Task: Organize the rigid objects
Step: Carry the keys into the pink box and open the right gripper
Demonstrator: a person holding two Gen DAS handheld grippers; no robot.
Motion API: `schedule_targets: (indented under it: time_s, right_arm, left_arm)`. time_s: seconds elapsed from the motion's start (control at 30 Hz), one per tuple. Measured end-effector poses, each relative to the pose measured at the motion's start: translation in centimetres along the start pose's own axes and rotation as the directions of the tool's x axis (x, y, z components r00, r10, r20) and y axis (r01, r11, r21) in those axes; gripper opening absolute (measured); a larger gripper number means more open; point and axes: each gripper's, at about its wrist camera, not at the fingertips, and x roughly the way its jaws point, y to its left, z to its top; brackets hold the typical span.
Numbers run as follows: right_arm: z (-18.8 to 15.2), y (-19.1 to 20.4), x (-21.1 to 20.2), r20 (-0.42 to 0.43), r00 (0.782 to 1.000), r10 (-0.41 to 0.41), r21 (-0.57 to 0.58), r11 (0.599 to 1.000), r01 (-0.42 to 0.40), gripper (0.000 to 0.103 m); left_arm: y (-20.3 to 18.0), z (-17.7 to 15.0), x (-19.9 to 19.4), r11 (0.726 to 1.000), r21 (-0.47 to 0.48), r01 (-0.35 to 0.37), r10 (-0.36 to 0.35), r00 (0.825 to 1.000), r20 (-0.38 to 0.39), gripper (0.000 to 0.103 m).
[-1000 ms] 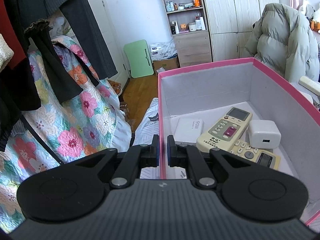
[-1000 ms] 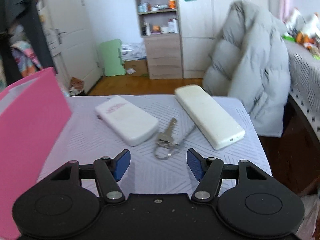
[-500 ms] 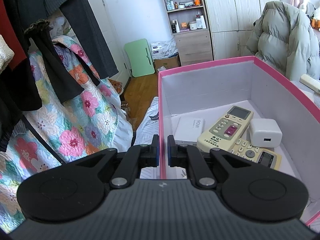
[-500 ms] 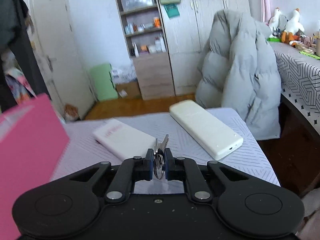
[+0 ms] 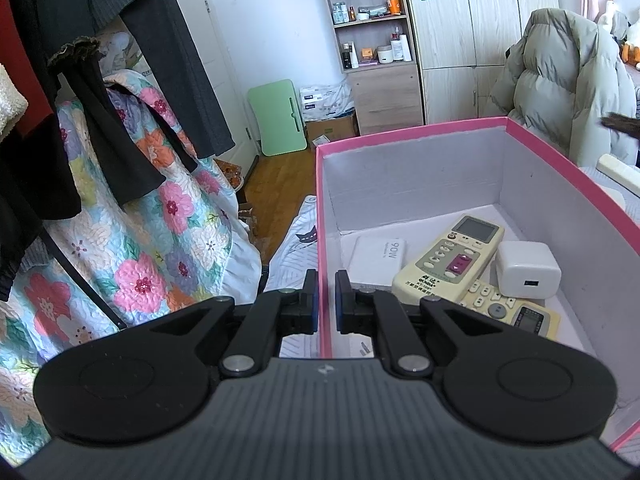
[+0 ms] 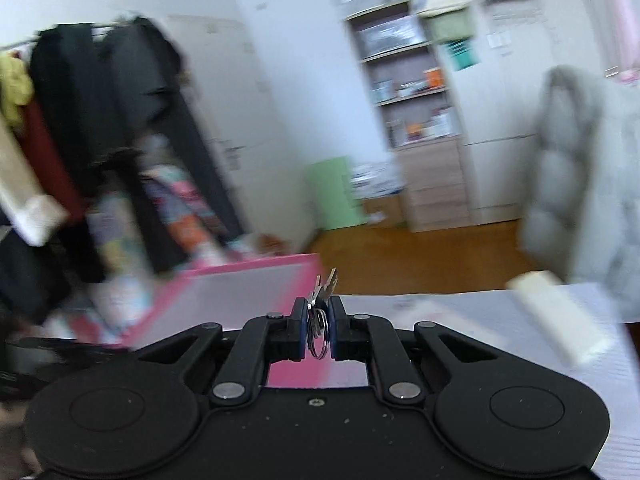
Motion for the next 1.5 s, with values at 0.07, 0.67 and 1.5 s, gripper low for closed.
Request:
schedule_targets:
  time_s: [0.07,0.67,1.5]
  right_arm:
    - [0.3,1.7,1.7,-0.062,0.997,0.051,-0.031,0.998,-0.053,0.013]
    - [0.9,10.6,17.3,-0.497,0.868,0.015,-0.28,0.943,-0.177,0.014]
    - [4.7,-4.6,5.9,-0.231,0.967,-0.105,-0.333,0.943,0.022,0.071]
  left_arm:
    - [0.0,0.0,0.0,1.0,0.001,0.0,0.0,1.0,0.0,0.007]
    - [0.4,-0.1,-0.1,1.0,-0.014,0.02,-0.02,1.0,0.002,0.008]
    - [0.3,-0.1,0.1,1.0,-0.004,0.02,-0.02,1.0,0.001,0.008]
